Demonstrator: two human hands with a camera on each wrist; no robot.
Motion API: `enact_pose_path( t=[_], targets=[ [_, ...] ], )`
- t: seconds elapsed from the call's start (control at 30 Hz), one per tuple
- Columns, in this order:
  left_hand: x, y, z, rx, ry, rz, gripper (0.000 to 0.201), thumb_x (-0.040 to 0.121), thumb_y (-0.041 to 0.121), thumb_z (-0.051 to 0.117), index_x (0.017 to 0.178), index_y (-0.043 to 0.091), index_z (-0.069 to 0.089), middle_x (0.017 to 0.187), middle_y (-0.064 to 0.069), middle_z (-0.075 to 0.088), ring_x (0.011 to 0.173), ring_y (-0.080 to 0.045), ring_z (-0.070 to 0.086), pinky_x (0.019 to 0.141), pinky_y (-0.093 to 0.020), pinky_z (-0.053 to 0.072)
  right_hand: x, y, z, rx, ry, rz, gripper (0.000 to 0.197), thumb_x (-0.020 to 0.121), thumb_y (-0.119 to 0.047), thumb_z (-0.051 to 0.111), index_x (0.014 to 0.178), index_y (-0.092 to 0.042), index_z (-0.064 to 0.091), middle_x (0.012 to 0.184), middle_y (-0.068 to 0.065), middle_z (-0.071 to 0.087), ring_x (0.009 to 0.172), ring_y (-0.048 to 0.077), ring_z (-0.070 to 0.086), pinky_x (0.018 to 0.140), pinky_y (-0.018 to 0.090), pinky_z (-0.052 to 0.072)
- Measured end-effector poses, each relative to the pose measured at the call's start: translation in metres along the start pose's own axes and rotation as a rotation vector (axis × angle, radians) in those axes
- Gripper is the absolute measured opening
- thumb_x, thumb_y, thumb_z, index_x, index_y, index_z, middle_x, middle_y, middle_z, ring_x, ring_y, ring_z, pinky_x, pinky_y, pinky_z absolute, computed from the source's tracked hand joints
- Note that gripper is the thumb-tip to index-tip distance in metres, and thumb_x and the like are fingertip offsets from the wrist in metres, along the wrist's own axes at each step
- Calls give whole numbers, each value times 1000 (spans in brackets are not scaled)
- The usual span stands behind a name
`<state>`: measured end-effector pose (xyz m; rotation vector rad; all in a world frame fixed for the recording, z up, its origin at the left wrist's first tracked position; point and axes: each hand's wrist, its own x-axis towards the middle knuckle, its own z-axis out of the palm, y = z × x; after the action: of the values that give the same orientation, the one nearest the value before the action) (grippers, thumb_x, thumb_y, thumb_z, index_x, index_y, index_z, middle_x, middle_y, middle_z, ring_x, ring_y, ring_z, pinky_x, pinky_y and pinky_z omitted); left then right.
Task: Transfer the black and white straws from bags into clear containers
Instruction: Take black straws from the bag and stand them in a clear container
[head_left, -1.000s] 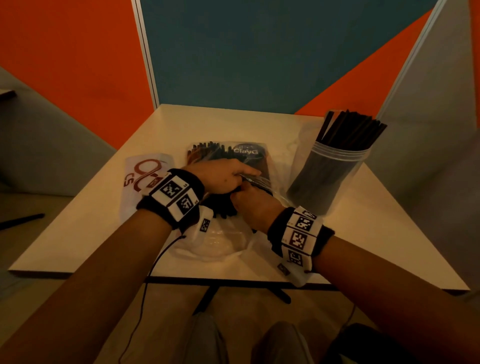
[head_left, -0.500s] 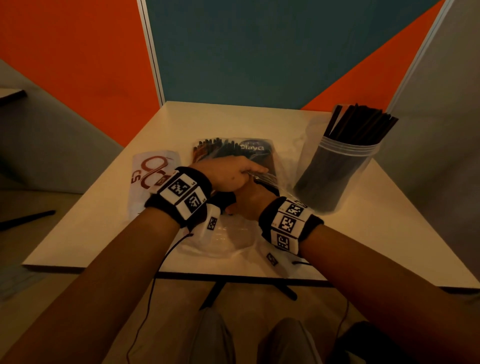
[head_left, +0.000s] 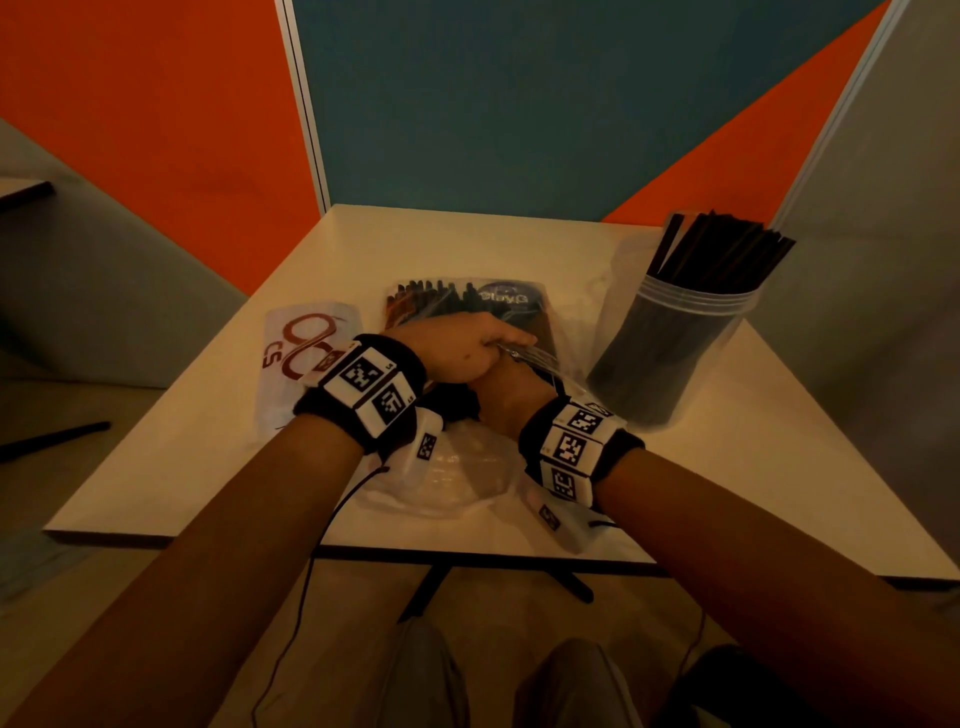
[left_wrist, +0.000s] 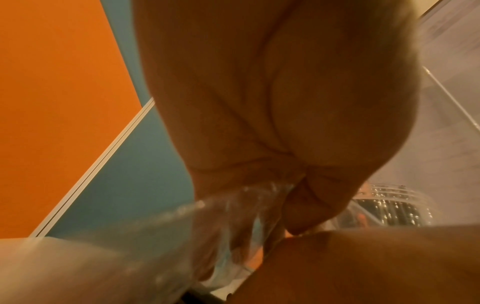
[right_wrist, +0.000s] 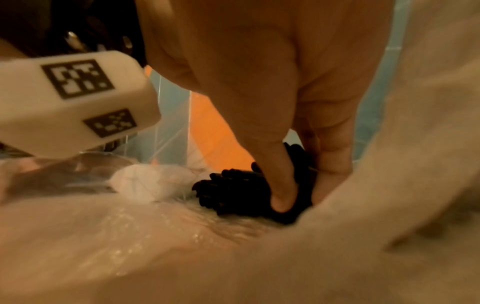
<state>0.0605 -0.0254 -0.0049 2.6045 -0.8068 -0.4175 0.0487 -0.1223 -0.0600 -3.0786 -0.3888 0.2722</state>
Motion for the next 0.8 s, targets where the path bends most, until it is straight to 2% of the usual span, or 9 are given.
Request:
enact_pose_path(
  t=[0.03, 0.07, 0.17, 0.3, 0.47, 0.57, 0.63, 0.73, 0.8],
  targets=[
    [0, 0, 0, -6, 6, 1, 54, 94, 1, 35, 141, 25, 42, 146, 3, 42, 132, -14, 40, 97, -13, 26, -2, 0, -1, 52, 0, 27, 43, 101, -9, 34, 143, 0, 33, 148, 22, 34, 137, 35, 33, 115, 38, 23],
    [1, 0, 0, -15, 12, 1, 53, 95, 2, 35, 141, 26, 43, 146, 2, 43, 132, -15, 40, 98, -14, 27, -5, -1, -2, 44, 8, 30, 41, 101, -8, 33, 142, -1, 35, 147, 21, 35, 135, 35, 36, 114, 37, 26],
    [3, -1, 0, -41, 24, -7, 50, 96, 4, 36, 140, 27, 44, 144, 1, 46, 129, -17, 43, 101, -20, 31, -22, -1, -3, 96, 105, -12, 34, 98, -9, 43, 130, -7, 51, 134, 19, 48, 117, 33, 54, 98, 38, 44],
    [4, -3, -1, -57, 56, -1, 47, 97, 5, 36, 139, 22, 47, 142, -1, 48, 128, -17, 45, 102, -22, 31, -51, 3, -10, 89, 153, -53, 26, 94, -10, 49, 117, -8, 61, 119, 16, 58, 104, 31, 61, 89, 37, 50],
    [6, -7, 5, -72, 60, 17, 50, 95, 5, 39, 140, 29, 45, 143, 0, 47, 129, -17, 44, 110, -31, 33, -72, 14, -17, 180, 192, -58, 27, 94, -10, 46, 114, -10, 63, 114, 12, 63, 103, 29, 62, 90, 37, 51],
    [1, -6, 10, -66, 3, 92, 63, 89, 1, 50, 143, 30, 38, 146, 3, 43, 132, -13, 41, 113, -27, 28, -73, 22, -16, 223, 226, -68, 26, 91, -8, 50, 112, -9, 65, 111, 13, 65, 102, 29, 62, 88, 35, 50],
    [-2, -4, 15, -50, -19, 144, 68, 86, 4, 60, 145, 30, 35, 147, 5, 40, 134, -11, 36, 112, -24, 24, -73, 26, -14, 268, 260, -96, 31, 92, -8, 51, 121, -10, 63, 118, 12, 64, 108, 27, 61, 95, 34, 47],
    [-1, -4, 21, -23, 15, 167, 65, 86, 14, 67, 143, 29, 39, 149, 3, 37, 136, -12, 32, 105, -16, 19, -75, 26, -12, 262, 257, -99, 32, 92, -11, 52, 122, -10, 63, 121, 13, 63, 112, 28, 60, 98, 36, 46],
    [1, -5, 23, -25, 42, 174, 60, 87, 14, 66, 140, 29, 43, 148, 1, 38, 137, -14, 31, 107, -20, 20, -77, 28, -16, 236, 254, -77, 28, 92, -12, 52, 116, -11, 66, 118, 10, 64, 107, 26, 61, 93, 31, 48]
  ],
)
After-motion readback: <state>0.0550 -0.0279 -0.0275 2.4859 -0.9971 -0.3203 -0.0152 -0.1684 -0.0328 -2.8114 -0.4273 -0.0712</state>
